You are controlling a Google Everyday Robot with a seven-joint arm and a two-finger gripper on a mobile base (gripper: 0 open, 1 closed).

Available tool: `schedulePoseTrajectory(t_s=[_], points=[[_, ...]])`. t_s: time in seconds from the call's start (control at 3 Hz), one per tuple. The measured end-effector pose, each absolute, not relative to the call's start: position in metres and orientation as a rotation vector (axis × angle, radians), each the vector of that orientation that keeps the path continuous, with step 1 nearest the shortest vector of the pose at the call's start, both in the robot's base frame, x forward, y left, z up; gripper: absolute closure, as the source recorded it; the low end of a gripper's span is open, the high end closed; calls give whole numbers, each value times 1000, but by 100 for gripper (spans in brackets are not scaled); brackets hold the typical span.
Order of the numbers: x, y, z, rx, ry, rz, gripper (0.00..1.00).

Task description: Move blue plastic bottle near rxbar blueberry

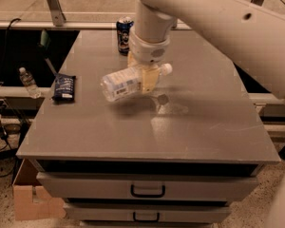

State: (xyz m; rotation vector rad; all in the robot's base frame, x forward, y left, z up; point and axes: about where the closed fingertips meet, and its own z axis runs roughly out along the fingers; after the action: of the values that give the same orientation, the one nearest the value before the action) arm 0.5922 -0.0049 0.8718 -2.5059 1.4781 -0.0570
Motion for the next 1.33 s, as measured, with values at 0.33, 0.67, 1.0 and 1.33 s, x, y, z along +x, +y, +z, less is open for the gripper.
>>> schedulePoseTrajectory(t_s=[0.33,0.67,1.0,1.33], points=[[603,16,862,-2488,1550,-38,100],[611,37,862,-2461,1601,-28,100],[615,54,865,-2420,1639,6,83],[617,68,866,-2391,1662,38,59]])
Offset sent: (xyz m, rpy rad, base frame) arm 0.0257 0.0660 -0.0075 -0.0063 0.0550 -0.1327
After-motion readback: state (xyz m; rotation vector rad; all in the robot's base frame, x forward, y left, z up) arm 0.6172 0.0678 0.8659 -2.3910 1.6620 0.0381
